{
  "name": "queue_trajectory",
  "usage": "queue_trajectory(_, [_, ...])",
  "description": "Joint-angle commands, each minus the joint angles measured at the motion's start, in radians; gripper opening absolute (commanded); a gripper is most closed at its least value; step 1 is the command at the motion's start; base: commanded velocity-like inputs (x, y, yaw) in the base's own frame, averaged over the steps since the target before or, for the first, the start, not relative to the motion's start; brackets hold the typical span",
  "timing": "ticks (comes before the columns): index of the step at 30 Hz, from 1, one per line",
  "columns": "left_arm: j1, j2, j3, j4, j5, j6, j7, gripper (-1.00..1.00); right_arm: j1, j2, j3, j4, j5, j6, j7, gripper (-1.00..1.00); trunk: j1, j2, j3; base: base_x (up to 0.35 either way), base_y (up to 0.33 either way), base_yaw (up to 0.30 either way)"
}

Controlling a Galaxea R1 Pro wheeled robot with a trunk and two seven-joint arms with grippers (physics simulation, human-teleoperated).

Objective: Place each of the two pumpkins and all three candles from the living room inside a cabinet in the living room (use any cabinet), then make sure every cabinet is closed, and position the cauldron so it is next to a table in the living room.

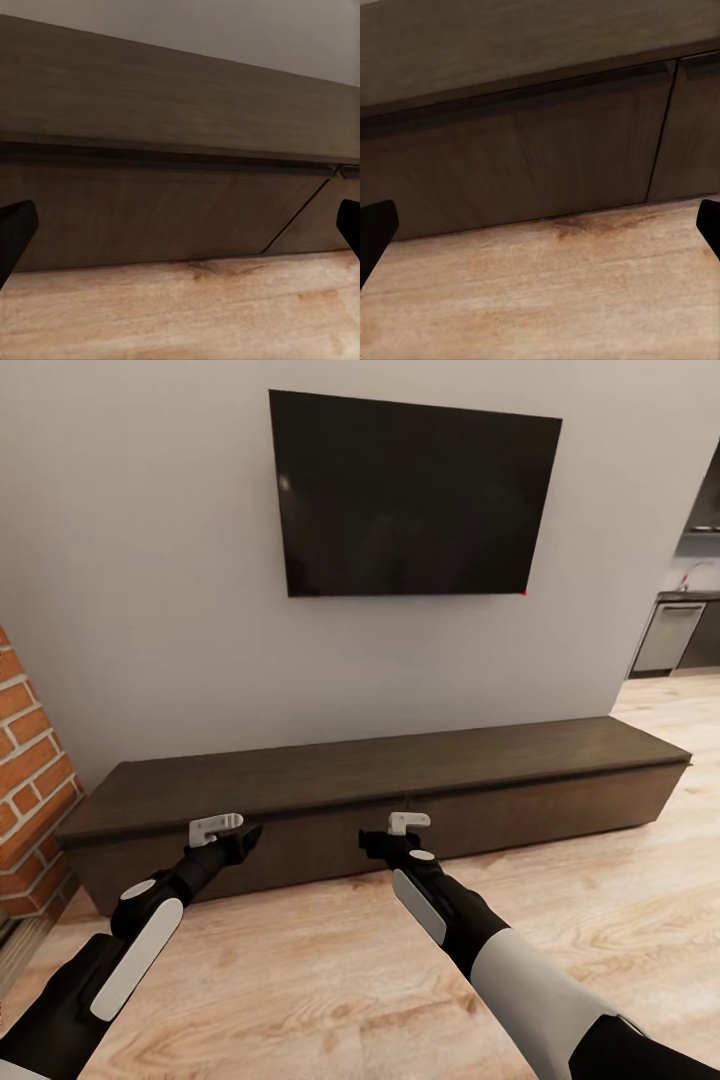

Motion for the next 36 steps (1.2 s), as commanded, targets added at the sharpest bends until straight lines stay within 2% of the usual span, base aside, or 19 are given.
queue_trajectory(1, [-0.001, 0.001, -0.003, -0.001, 0.01, 0.002, 0.01, 1.0, -0.001, -0.001, 0.004, -0.002, -0.007, 0.002, -0.008, 1.0, -0.004, 0.007, 0.001, 0.0, 0.0, 0.052])
queue_trajectory(28, [-0.001, 0.001, -0.001, -0.001, 0.012, 0.003, 0.012, 1.0, -0.001, 0.0, 0.004, -0.005, -0.007, -0.012, -0.01, 1.0, -0.108, 0.196, 0.081, 0.0, 0.0, 0.004])
queue_trajectory(36, [-0.001, 0.0, 0.022, -0.001, 0.012, 0.003, 0.008, 1.0, -0.001, 0.0, 0.004, -0.005, -0.007, -0.017, -0.011, 1.0, -0.138, 0.252, 0.106, 0.0, 0.0, 0.0])
